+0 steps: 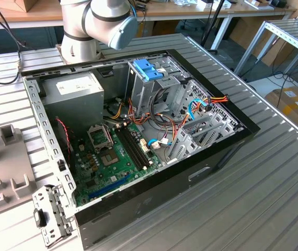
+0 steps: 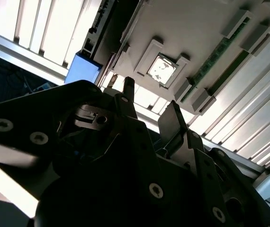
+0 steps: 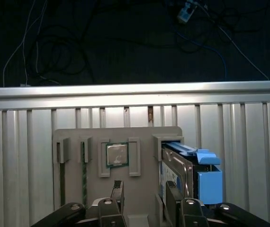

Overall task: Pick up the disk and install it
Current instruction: 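Pick up the disk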

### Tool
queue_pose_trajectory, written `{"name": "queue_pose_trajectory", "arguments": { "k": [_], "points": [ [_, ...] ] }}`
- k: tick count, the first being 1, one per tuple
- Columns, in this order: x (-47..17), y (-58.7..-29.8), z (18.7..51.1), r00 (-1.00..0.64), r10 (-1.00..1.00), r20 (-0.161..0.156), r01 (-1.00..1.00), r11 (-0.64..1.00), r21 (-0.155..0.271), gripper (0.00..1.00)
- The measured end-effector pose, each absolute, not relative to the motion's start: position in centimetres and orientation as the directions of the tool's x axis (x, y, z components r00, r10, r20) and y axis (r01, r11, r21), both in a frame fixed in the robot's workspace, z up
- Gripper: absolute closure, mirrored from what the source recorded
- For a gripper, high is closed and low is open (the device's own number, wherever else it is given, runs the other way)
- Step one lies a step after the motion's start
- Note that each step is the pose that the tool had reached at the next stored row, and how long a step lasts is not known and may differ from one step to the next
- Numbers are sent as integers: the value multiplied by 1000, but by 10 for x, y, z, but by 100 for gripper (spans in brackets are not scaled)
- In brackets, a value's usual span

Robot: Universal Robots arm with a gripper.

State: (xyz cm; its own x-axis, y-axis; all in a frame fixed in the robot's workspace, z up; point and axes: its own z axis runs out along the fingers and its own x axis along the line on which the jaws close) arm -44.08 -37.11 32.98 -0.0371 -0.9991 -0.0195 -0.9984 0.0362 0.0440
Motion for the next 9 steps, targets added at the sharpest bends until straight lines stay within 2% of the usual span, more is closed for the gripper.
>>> {"name": "queue_pose_trajectory", "arguments": {
  "k": [9],
  "points": [
    [-443,-368,328,-37,-999,-20,-998,36,44,52]
  ]
}}
